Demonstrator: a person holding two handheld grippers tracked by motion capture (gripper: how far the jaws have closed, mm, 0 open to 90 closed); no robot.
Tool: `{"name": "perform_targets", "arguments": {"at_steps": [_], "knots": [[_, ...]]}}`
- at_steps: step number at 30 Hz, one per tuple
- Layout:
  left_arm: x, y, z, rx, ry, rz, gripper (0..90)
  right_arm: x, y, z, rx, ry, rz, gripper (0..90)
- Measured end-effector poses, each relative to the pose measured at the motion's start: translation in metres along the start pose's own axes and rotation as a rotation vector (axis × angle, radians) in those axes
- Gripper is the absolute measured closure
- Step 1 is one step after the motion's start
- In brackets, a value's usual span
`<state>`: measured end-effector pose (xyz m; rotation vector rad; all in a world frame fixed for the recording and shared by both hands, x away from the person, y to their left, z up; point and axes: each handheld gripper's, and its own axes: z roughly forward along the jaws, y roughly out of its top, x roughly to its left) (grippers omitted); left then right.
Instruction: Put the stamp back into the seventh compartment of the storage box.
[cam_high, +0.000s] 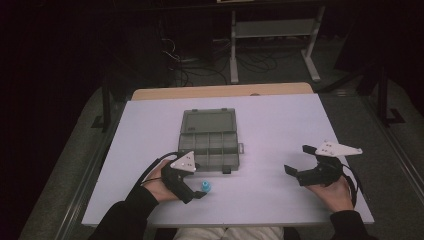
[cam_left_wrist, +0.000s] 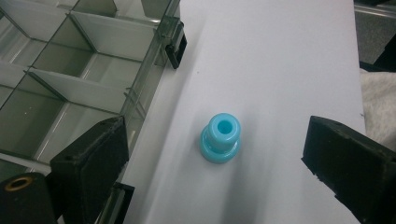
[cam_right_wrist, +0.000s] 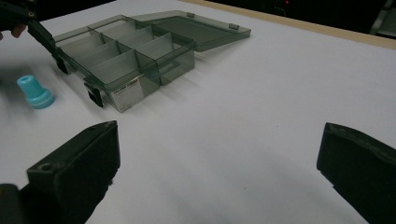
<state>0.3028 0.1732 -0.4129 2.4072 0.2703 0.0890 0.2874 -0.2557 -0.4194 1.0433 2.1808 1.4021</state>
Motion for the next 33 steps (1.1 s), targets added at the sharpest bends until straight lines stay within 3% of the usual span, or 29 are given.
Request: {"name": "perform_targets", "arguments": {"at_steps": [5,14,21,33], "knots": [[-0.0011,-0.0004,0.0041,0.03,0.004,0.013,10.3,0.0005,0.0005,-0.0005,-0.003,-0.003,-0.004,0.0],[-0.0002,-0.0002,0.008,0.035,-0.004,0.015,15.9,0.0003,0.0005,-0.0002,0.0,-0.002,-0.004,0.0],[-0.0016,0.0003,0.0076,0.009,-0.027,0.033,30.4,0.0001,0.0005,-0.0002,0.002,0.002,-0.004,0.0],[0.0001,-0.001,0.0093,0.002,-0.048,0.035,44.3,0.0002,0.0007,0.0001,0.004,0.004,-0.004,0.0]]}}
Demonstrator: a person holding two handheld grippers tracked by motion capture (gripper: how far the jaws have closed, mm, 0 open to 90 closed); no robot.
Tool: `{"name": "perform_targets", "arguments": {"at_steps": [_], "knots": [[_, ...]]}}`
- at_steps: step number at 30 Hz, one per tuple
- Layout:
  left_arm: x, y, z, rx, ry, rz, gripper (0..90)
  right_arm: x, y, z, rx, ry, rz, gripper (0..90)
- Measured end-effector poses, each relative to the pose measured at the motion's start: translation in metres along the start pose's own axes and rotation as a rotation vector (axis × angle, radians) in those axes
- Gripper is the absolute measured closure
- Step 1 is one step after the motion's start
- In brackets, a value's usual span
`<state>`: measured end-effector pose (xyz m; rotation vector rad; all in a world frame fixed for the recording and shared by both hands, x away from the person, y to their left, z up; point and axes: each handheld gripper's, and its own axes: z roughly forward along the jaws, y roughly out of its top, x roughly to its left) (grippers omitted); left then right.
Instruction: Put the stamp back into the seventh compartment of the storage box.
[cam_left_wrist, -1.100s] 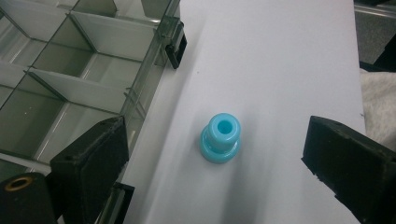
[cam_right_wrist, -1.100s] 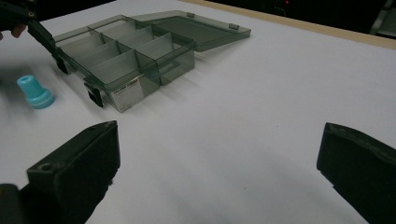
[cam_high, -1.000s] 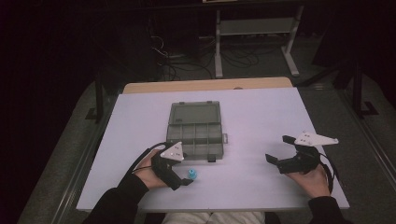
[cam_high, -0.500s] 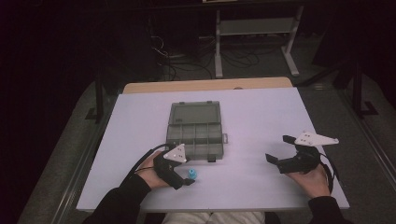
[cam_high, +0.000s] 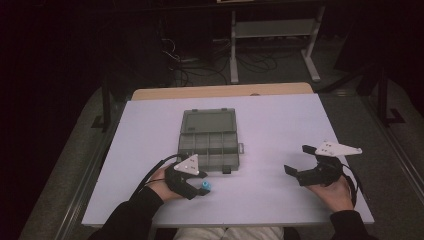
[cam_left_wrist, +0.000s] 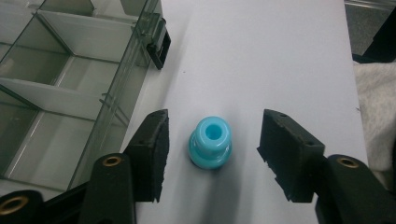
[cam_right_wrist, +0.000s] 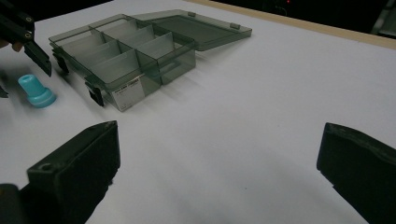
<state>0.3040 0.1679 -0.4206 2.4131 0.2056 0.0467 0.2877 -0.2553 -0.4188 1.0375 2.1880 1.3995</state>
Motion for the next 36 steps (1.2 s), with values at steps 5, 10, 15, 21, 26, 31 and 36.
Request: {"name": "perform_targets", "arguments": {"at_steps": [5,10,15,21,26,31,36], "knots": [[0.0,0.0,0.0,0.003,0.008,0.001,52.5,0.0,0.0,0.0,0.0,0.001,0.0,0.0],[0.001,-0.001,0.002,0.009,0.016,-0.007,60.6,0.0,0.0,0.0,0.003,0.003,0.001,0.0],[0.001,-0.001,0.003,0.012,0.014,-0.013,66.6,0.0,0.0,0.0,0.006,0.006,0.002,0.0],[0.002,-0.001,0.003,0.015,0.004,-0.017,72.4,0.0,0.0,0.001,0.008,0.005,0.002,0.0],[0.003,-0.001,0.0,0.009,-0.007,-0.028,72.6,0.0,0.0,0.0,0.006,0.004,0.001,0.0],[0.006,-0.001,-0.007,-0.014,-0.01,-0.037,72.7,0.0,0.0,0.0,0.006,0.004,0.001,0.0],[0.007,0.002,-0.013,-0.033,-0.015,-0.046,72.7,0.0,0.0,0.0,0.004,0.003,0.001,0.0]]}}
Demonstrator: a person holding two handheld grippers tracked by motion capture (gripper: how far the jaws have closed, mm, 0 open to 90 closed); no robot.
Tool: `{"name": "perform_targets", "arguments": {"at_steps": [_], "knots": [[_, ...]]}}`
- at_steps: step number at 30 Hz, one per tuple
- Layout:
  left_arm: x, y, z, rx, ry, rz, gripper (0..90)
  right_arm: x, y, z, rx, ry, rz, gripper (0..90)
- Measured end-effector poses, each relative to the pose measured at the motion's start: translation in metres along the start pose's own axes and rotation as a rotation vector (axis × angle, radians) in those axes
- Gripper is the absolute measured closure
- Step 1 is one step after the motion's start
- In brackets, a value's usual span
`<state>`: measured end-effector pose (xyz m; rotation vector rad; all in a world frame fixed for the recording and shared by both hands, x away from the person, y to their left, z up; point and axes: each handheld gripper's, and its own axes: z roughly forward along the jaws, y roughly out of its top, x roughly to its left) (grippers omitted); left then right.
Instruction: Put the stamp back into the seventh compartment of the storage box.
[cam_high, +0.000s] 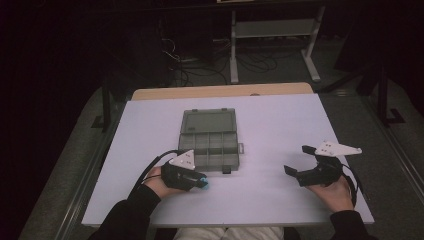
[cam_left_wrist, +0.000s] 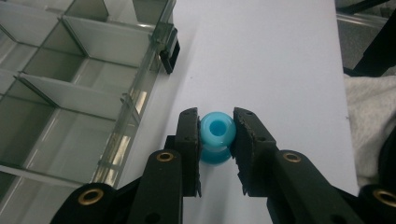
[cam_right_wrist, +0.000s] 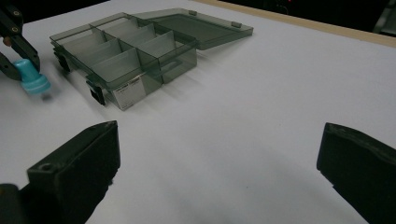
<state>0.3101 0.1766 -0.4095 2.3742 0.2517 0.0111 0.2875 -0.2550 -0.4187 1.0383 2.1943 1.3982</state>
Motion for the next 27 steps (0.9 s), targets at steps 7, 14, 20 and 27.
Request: {"name": "perform_targets", "arguments": {"at_steps": [7,14,20,27], "knots": [[0.001,0.007,-0.005,-0.003,-0.008,0.0,72.6,0.0,0.0,0.0,0.0,0.0,0.001,0.0],[0.002,0.014,-0.008,-0.001,-0.012,0.008,72.6,0.0,0.0,-0.001,-0.002,-0.001,0.0,0.0],[0.005,0.02,-0.011,-0.001,-0.025,0.005,72.6,0.0,0.0,-0.001,-0.003,0.0,0.001,0.0],[0.007,0.029,-0.016,-0.007,-0.031,0.011,72.6,0.0,0.0,-0.002,-0.002,-0.002,0.005,0.0]]}}
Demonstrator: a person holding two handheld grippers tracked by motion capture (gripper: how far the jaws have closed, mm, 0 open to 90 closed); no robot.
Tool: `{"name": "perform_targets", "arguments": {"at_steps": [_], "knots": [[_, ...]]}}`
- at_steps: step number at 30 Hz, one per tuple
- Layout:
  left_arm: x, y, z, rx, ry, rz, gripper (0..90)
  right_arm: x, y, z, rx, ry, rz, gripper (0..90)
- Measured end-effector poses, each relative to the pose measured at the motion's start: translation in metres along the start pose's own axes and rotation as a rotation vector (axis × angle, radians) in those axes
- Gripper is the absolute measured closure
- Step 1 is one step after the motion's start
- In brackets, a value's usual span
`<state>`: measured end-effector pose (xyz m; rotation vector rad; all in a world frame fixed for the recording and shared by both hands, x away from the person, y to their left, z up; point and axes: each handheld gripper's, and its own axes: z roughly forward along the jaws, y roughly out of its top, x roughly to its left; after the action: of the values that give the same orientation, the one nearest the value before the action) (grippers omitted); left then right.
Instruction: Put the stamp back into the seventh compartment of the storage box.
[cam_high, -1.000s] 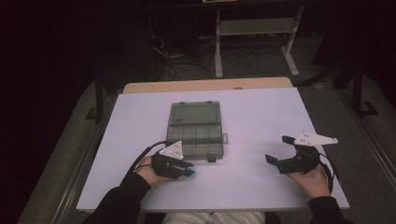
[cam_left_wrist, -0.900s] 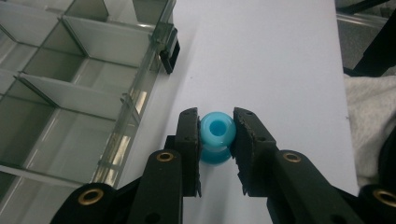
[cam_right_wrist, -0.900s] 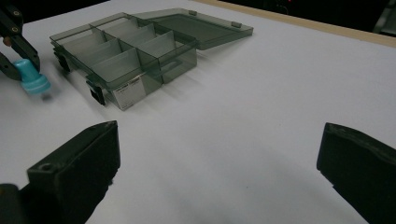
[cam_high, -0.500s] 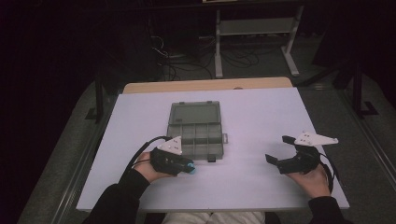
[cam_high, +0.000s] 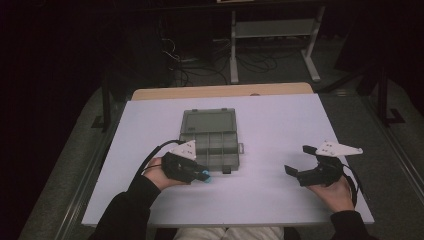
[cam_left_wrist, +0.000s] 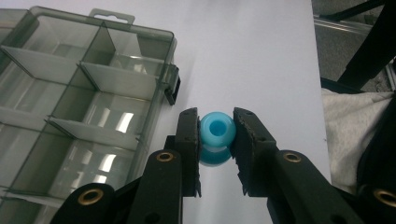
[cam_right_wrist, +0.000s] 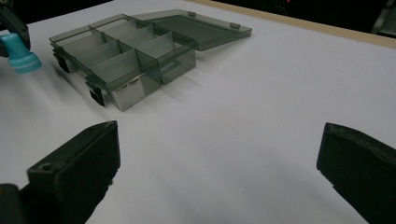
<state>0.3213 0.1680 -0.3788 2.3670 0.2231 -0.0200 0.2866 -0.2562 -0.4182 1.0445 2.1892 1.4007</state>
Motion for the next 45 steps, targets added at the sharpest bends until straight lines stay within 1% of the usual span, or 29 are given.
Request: {"name": "perform_targets", "arguments": {"at_steps": [5,14,22,23,32,38,45], "knots": [[0.003,0.006,-0.002,-0.006,-0.003,-0.002,72.6,0.0,0.0,0.0,-0.003,0.0,0.001,0.0],[0.009,0.02,-0.005,-0.003,-0.003,0.013,72.5,0.0,0.0,-0.001,-0.003,0.001,0.002,0.0],[0.017,0.028,-0.004,-0.004,0.0,0.006,72.6,0.0,-0.001,-0.001,0.0,0.0,0.002,0.0],[0.017,0.03,-0.004,-0.001,0.002,0.012,72.5,0.0,-0.001,-0.001,-0.001,0.0,0.002,0.0],[0.023,0.038,-0.007,0.0,0.01,0.015,72.6,0.0,-0.001,-0.001,-0.001,0.0,0.001,0.0],[0.028,0.041,-0.006,-0.002,0.02,0.008,72.6,0.0,-0.001,-0.001,-0.001,0.001,0.001,0.0],[0.035,0.04,-0.003,-0.012,0.031,-0.007,72.6,-0.001,-0.001,-0.001,-0.002,0.002,0.001,0.0]]}}
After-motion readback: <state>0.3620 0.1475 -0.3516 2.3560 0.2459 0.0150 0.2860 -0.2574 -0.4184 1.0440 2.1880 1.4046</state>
